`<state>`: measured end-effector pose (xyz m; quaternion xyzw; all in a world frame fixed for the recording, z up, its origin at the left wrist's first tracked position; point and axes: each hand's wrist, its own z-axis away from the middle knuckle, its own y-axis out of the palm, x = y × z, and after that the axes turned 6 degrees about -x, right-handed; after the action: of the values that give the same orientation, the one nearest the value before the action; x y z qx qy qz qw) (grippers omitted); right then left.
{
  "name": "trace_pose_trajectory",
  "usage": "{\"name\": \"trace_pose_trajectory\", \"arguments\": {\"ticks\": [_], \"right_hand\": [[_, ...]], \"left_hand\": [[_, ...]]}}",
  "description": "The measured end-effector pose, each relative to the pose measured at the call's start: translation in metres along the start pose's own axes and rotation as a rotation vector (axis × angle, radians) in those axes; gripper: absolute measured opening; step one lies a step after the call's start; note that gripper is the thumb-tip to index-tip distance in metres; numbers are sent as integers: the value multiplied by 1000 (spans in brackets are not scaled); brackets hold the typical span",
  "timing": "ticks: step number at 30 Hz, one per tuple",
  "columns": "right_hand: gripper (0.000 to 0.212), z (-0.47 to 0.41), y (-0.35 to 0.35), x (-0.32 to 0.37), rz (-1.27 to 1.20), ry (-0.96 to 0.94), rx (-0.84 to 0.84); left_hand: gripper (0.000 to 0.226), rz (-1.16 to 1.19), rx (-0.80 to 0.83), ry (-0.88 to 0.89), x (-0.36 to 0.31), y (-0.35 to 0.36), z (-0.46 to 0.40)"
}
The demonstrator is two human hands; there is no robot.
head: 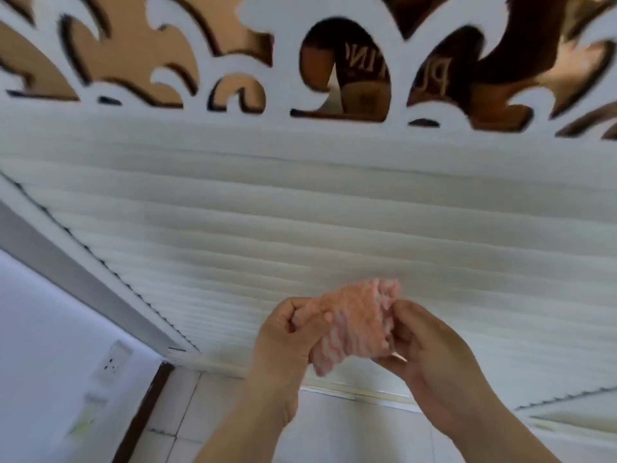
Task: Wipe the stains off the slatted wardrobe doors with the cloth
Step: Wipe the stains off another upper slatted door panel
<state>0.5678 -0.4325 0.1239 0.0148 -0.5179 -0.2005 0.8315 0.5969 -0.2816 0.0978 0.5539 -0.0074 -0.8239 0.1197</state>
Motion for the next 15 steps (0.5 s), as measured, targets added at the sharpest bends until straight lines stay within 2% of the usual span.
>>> {"name": "trace_pose_trajectory", "arguments": {"ticks": [4, 6, 9, 11, 13, 15], "right_hand": [[14, 38, -7, 60, 104, -48, 108], [15, 54, -15, 85, 116, -57, 118], [16, 76, -28, 116, 168, -101, 116], [16, 93, -35, 132, 302, -221, 23], [21, 108, -41, 142, 514, -442, -87], [29, 128, -42, 153, 632, -682, -44]], "left_hand": [[13, -55, -68, 56, -53, 23, 48], [19, -44, -96, 44, -74, 35, 70], [14, 60, -125, 13, -104, 49, 103], [14, 106, -128, 13, -120, 57, 126], [15, 134, -145, 26, -133, 63, 144], [16, 150, -152, 31, -146, 68, 160]]}}
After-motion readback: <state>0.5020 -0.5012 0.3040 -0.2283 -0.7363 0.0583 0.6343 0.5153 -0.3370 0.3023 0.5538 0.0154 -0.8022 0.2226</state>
